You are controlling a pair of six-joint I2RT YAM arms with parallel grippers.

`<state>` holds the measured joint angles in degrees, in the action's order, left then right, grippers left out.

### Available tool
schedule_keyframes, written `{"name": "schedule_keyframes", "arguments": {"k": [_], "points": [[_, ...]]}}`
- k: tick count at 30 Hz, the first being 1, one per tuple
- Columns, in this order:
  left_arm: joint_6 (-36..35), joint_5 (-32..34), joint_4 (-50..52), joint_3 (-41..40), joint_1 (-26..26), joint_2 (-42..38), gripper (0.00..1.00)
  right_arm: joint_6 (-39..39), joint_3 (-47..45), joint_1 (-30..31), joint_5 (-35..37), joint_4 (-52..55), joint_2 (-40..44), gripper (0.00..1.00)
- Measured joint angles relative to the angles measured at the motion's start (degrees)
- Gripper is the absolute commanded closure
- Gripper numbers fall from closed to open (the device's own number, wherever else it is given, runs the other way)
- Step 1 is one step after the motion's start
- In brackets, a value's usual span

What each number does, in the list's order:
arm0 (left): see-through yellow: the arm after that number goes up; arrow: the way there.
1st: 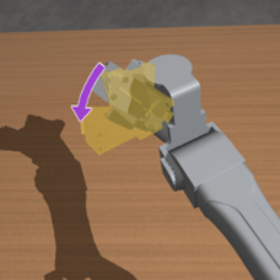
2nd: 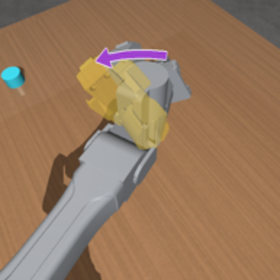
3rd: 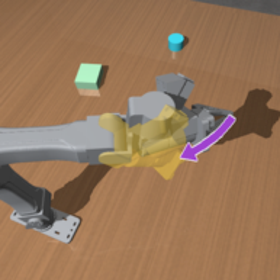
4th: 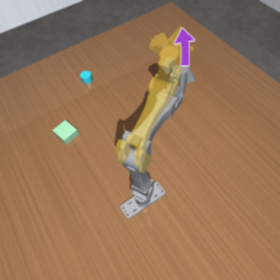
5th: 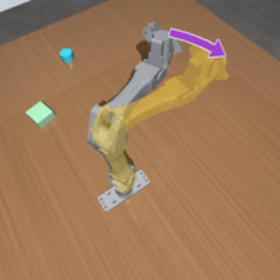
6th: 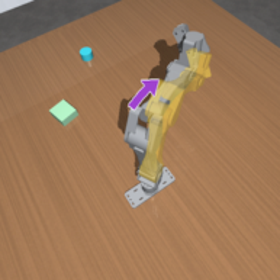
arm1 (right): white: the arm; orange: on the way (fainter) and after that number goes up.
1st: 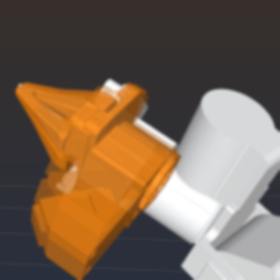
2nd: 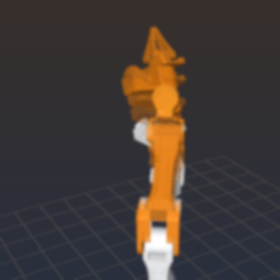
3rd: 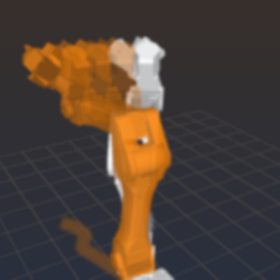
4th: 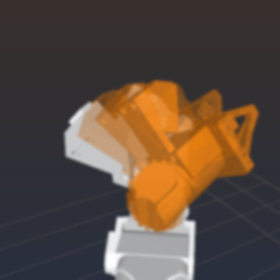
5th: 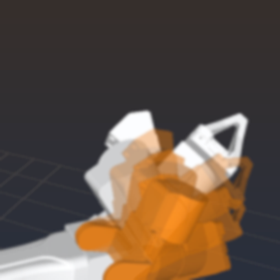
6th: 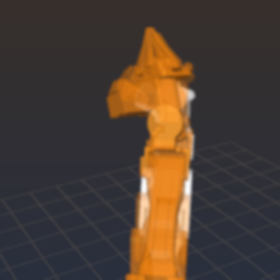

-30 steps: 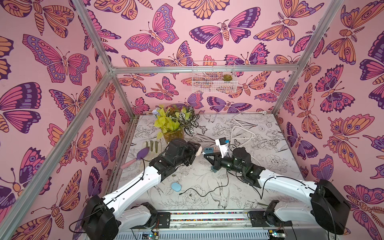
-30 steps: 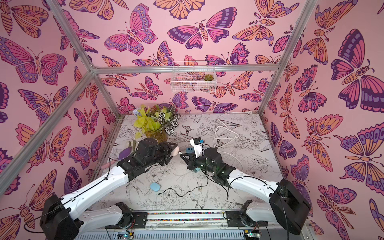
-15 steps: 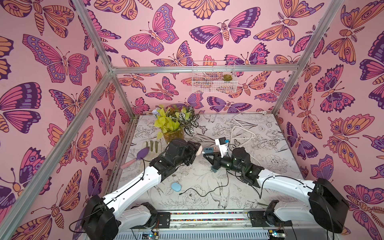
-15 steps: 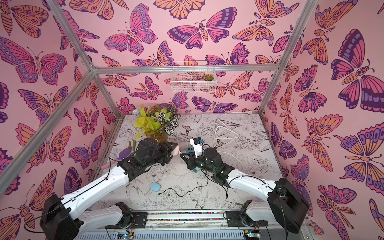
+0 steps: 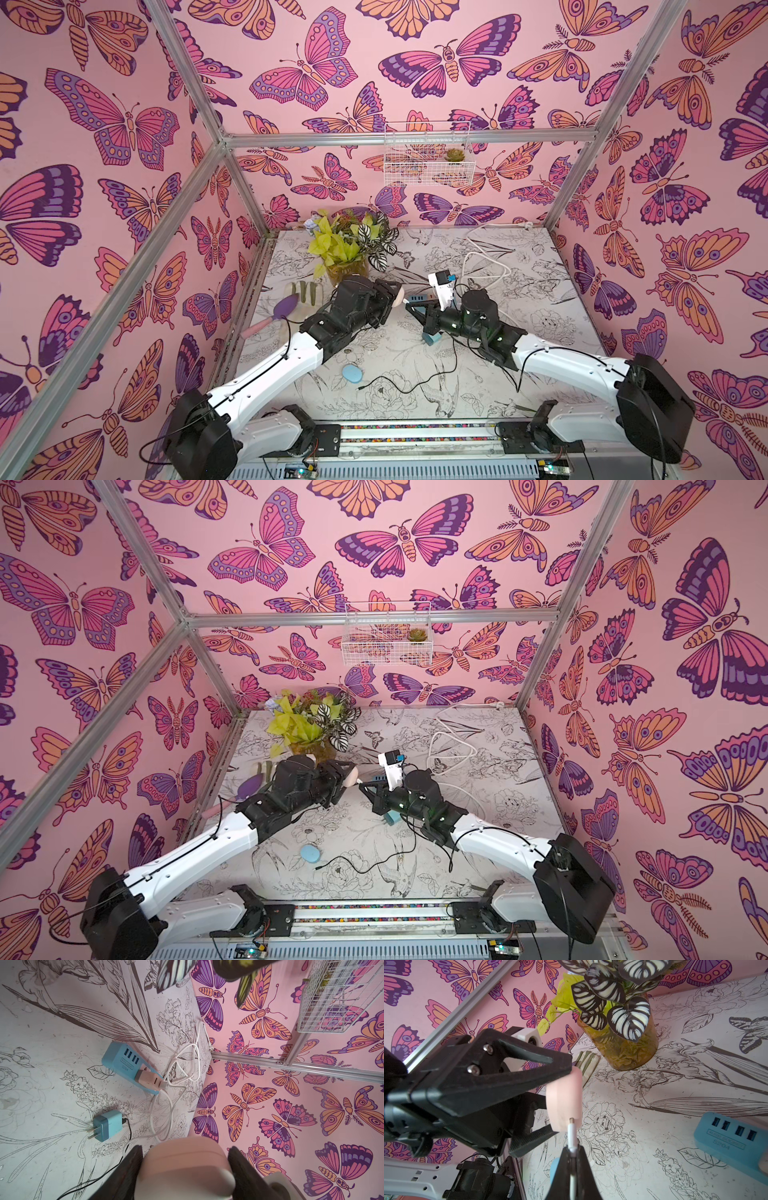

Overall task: Charge the bluetooth headset
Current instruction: Insert the charging cable into the bluetooth headset.

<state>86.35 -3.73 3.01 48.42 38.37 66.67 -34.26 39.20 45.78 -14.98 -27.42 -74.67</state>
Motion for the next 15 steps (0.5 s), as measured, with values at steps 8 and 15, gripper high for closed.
{"name": "schedule_keyframes", "arguments": {"k": [8, 15], "points": [[-2.56, -1.77, -1.75, -0.63, -0.2, -0.02, 1.0, 1.33, 1.49, -1.09, -1.86, 2.84, 0.07, 1.0], [-5.01, -3.61, -3.48, -0.74, -0.7, -0.24, 1.0, 1.9, 2.49, -2.36, -4.42, 3.69, 0.07, 1.0]]}}
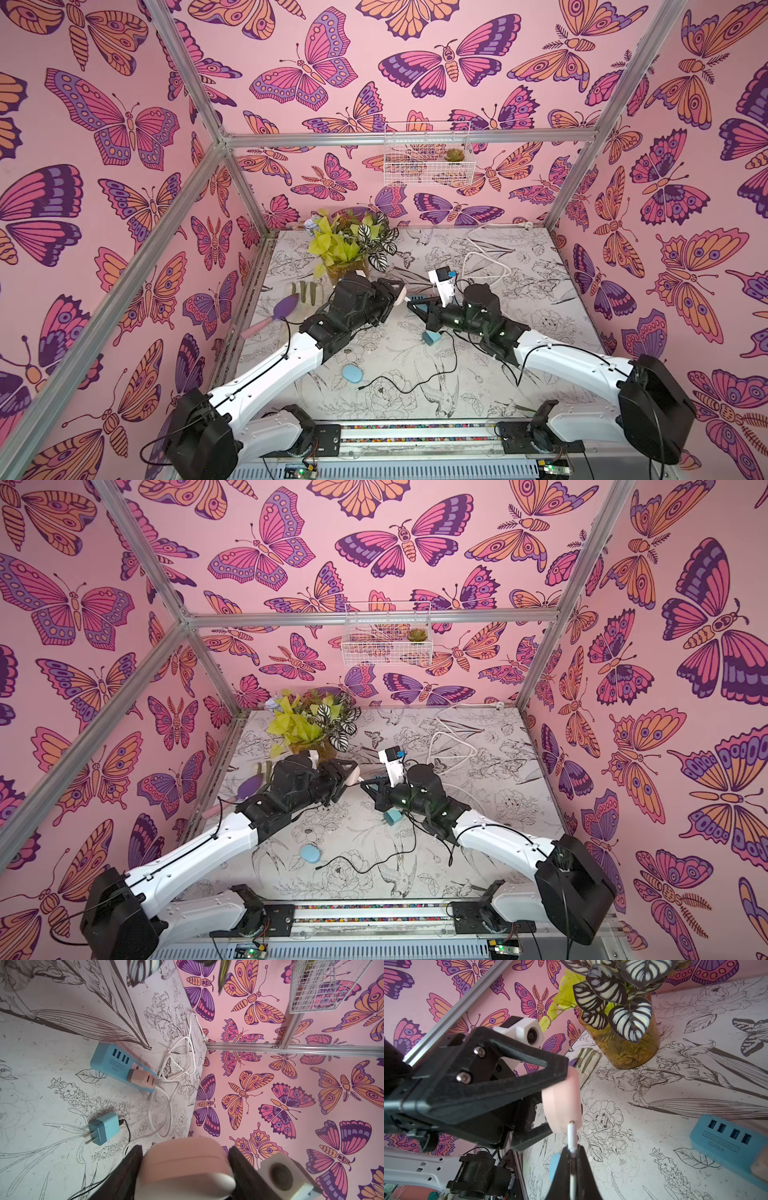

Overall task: Charge the bluetooth headset
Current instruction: Insert the charging cable into the bluetooth headset.

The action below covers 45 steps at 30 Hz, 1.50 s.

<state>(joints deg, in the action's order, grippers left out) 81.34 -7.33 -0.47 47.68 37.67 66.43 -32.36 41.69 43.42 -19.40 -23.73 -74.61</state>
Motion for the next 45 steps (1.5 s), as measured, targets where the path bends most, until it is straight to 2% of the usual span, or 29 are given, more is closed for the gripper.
{"name": "schedule_keyframes", "arguments": {"k": [13, 29, 45], "points": [[-3.58, -0.76, -2.43, -0.04, -0.15, -0.48, 1.0, 2.8, 3.37, -1.29, -3.02, 4.48, -0.02, 1.0], [-5.99, -1.53, -3.87, -0.02, 0.72, 1.92, 1.0, 7.19, 6.69, -1.7, -2.05, 14.71, 0.39, 1.0], [-6.49, -0.52, -3.74, 0.02, 1.42, 2.29, 1.0, 8.24, 8.33, -1.73, -1.97, 18.49, 0.02, 1.0]]}}
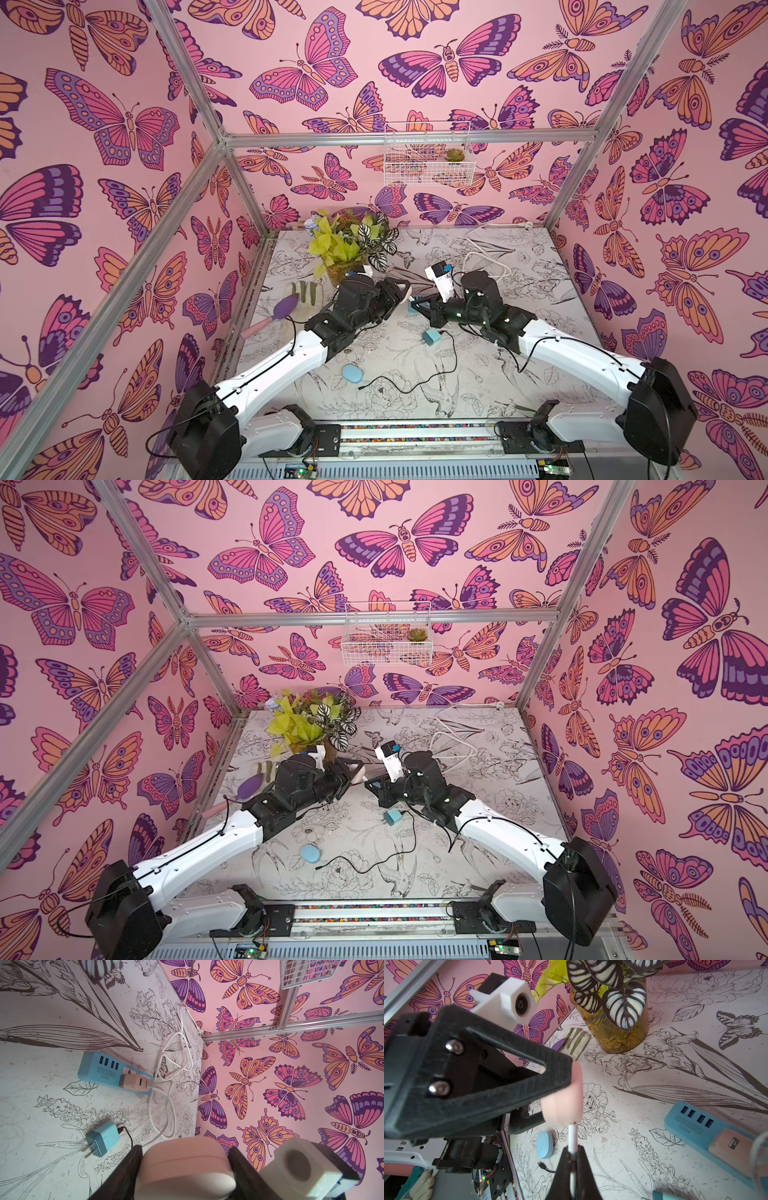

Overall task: Charge the bluetooth headset
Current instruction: Insert the charging cable into the bluetooth headset, then place the bluetooth headset at the center of the board.

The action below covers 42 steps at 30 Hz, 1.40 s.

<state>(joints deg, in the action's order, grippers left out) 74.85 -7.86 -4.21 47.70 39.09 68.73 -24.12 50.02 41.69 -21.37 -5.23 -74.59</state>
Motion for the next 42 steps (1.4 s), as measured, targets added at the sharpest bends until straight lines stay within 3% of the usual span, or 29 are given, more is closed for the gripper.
{"name": "schedule_keyframes", "arguments": {"k": [5, 13, 17, 31, 42], "points": [[-0.28, 1.31, 2.58, -0.02, 0.28, -2.19, 1.0, 0.0, -0.02, 0.2, -0.81, -0.55, 0.0, 0.98], [0.44, -1.11, 7.58, -1.68, -0.63, -10.45, 1.0, -0.07, -0.42, 1.68, -3.28, -5.86, 0.35, 0.66], [0.74, -2.25, 10.49, -2.69, -2.56, -13.03, 1.0, -0.09, -2.03, 1.9, -3.56, -7.74, 0.85, 0.57], [-1.62, 2.67, 23.37, -8.41, -13.49, -16.74, 1.0, 0.15, -9.49, 1.81, 0.81, -1.88, 13.51, 0.54], [-2.45, 6.16, 23.56, -9.49, -20.68, -6.56, 1.0, -1.42, -15.32, 4.26, 2.29, -0.24, 18.38, 0.54]]}}
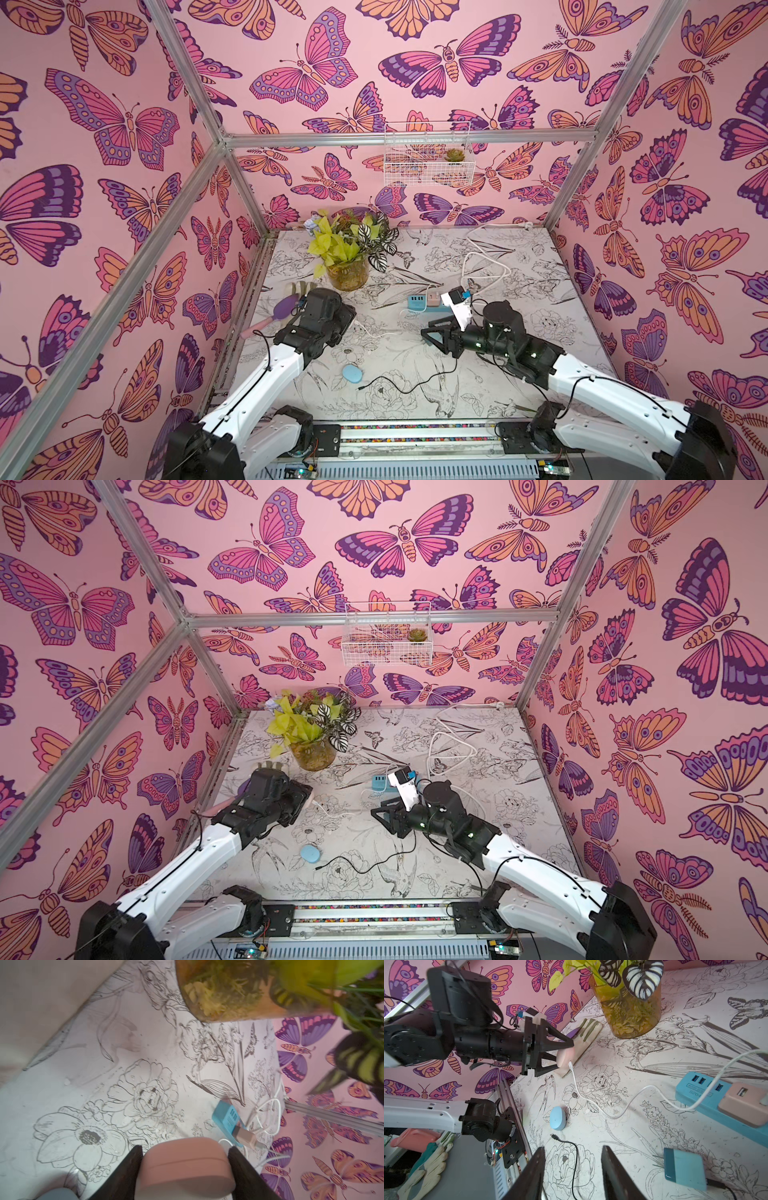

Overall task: Charge the bluetooth headset
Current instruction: Place the bluetooth headset at the center of the board.

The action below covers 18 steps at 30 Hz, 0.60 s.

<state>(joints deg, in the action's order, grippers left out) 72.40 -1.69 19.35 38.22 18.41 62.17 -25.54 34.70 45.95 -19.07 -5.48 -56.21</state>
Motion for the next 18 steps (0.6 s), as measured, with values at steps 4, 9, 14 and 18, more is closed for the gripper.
{"name": "schedule_keyframes", "arguments": {"k": [4, 9, 14, 18], "points": [[0.02, 0.7, -1.11, -0.02, -1.68, 5.42, 1.0, -0.74, -1.42, 0.15, 0.26, 0.0, 0.74, 0.54], [0.09, 0.35, -3.28, 0.07, -3.02, 13.2, 1.0, -1.55, -1.99, 0.28, 0.96, 0.09, 1.92, 0.54], [0.55, -0.87, -4.44, 0.5, -3.52, 19.65, 0.96, -1.73, -2.1, 0.28, 1.36, 0.09, 2.38, 0.54], [0.72, -1.81, -4.98, 2.19, -3.52, 22.1, 0.69, -2.12, -2.29, 0.28, 1.57, 0.07, 2.4, 0.54]]}}
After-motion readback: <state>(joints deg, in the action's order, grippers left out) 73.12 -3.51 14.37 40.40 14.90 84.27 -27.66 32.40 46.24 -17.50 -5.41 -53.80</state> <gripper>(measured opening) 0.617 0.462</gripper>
